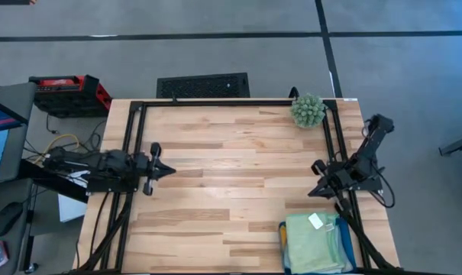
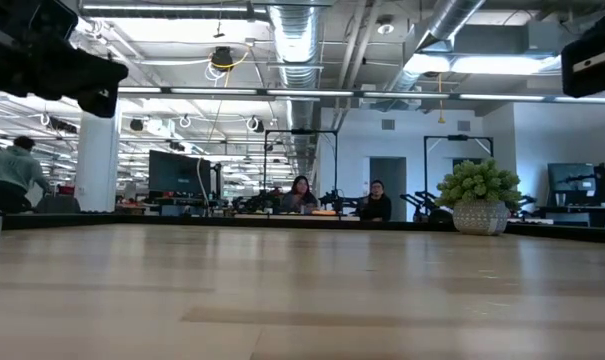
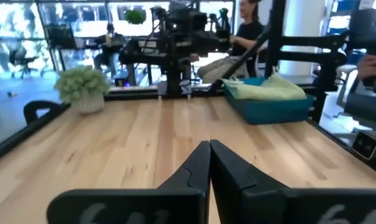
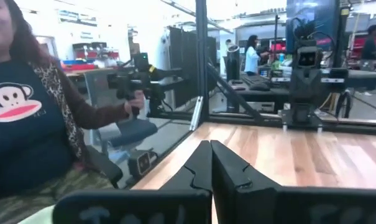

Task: Fold microfiber towels
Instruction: Return to Home Position

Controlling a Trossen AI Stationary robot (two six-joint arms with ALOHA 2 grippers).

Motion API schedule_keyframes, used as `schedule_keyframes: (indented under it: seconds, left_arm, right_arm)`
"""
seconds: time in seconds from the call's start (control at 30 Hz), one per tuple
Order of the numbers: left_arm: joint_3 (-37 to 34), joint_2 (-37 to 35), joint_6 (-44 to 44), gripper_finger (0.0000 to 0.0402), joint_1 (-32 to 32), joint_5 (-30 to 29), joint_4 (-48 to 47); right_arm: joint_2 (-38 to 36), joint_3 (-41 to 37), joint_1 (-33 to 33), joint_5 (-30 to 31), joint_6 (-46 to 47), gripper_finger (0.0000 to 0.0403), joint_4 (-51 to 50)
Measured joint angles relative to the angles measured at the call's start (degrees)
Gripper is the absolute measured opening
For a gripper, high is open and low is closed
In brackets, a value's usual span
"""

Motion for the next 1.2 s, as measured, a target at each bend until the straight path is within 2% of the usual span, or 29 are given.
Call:
schedule_keyframes:
  seconds: [0.13, 0.33, 1.2]
  left_arm:
    - [-1.4, -0.6, 0.7, 0.0, 0.0, 0.6, 3.5]
    - [-1.5, -0.5, 1.3, 0.0, 0.0, 2.7, 3.2]
    - [-1.5, -0.5, -0.3, 0.0, 0.0, 2.7, 3.0]
  right_arm:
    - [0.2, 0.0, -1.2, 0.0, 0.0, 0.0018, -1.2]
    - [0.1, 0.0, -2.8, -0.2, 0.0, 0.0024, -1.2]
    - [0.1, -0.1, -3.2, -0.2, 0.0, 0.0033, -1.3]
